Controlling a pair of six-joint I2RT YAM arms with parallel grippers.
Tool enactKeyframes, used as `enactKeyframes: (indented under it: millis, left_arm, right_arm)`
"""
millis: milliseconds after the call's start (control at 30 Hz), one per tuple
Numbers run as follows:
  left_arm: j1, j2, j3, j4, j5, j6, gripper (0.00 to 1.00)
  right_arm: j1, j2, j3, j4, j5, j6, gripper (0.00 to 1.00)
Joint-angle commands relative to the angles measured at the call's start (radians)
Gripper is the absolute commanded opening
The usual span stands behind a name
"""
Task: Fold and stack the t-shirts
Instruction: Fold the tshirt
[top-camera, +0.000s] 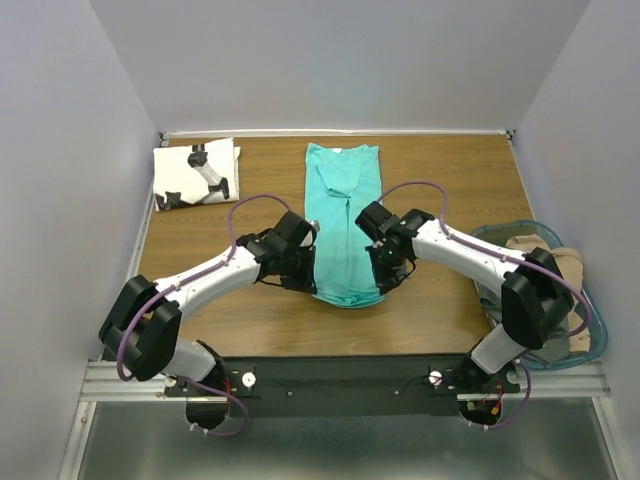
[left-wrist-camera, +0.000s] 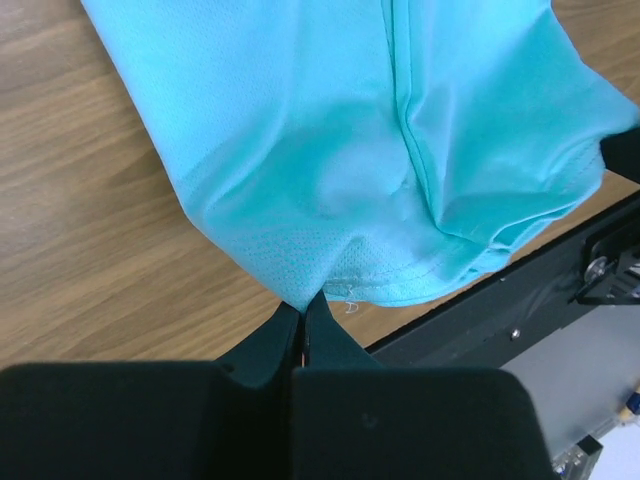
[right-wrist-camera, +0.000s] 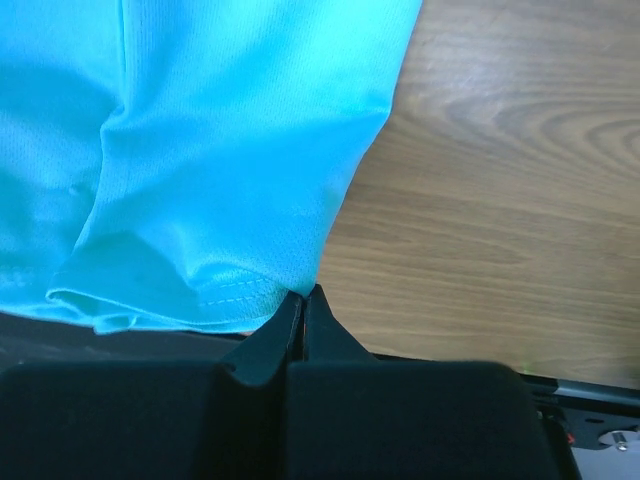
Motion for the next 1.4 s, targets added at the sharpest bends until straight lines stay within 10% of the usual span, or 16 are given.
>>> enactKeyframes:
  millis: [0, 1367]
  left_arm:
    - [0.03, 0.039, 0.053, -0.043, -0.054, 0.055, 0.0]
    - [0.363, 0.754, 0.986, -0.202, 0.034, 0.348, 0.0]
  right_arm:
    - [0.005, 0.055, 0.064, -0.051, 0.104, -0.003, 0.0]
    - [-0.314, 0.687, 0.957, -0.077, 0.169, -0.297, 0.01]
